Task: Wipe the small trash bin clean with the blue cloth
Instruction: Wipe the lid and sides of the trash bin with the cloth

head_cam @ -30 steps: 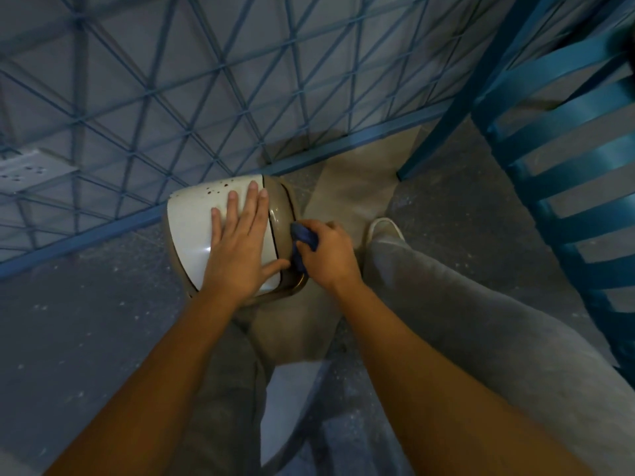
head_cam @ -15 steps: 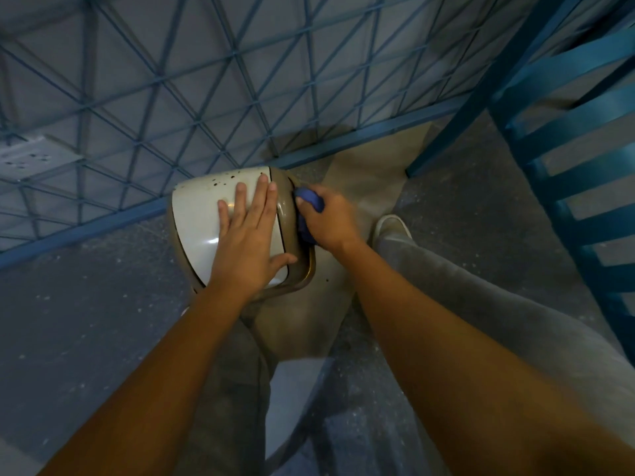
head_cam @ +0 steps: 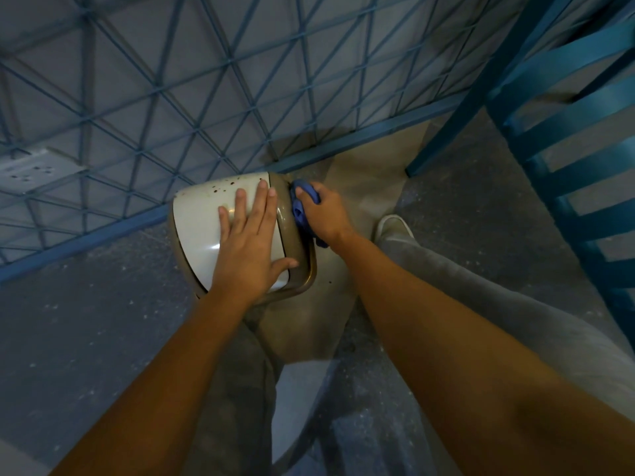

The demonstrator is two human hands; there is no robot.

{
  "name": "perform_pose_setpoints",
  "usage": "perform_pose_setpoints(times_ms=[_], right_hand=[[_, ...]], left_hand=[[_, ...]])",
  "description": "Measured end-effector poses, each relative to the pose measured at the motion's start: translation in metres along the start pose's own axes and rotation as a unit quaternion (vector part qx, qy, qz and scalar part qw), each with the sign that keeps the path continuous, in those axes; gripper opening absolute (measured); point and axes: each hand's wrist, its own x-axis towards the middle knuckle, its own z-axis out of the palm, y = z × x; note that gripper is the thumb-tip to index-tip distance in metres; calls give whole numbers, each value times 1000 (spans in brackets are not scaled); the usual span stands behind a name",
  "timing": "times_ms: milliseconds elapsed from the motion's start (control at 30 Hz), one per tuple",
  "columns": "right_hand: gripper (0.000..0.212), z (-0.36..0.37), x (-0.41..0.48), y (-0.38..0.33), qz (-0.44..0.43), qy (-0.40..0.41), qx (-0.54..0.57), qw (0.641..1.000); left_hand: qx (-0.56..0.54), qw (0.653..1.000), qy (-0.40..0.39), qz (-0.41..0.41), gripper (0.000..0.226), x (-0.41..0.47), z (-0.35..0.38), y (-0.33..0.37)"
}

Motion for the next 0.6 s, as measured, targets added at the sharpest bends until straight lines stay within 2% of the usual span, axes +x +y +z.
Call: perform_pose_setpoints(times_ms=[133, 400, 467, 600], right_hand=[[30, -11, 0, -7, -4, -37, -44, 998], [28, -21, -29, 16, 41, -109, -94, 989], [28, -19, -31, 19, 38, -105, -114, 987], [26, -13, -21, 10, 17, -47, -145, 988]], left_hand=[[3, 1000, -2, -4, 106, 0, -1, 1], [2, 1000, 1, -4, 105, -1, -1, 2], [0, 1000, 5, 0, 106, -2, -1, 1], [0, 1000, 10, 6, 106, -1, 0, 1]])
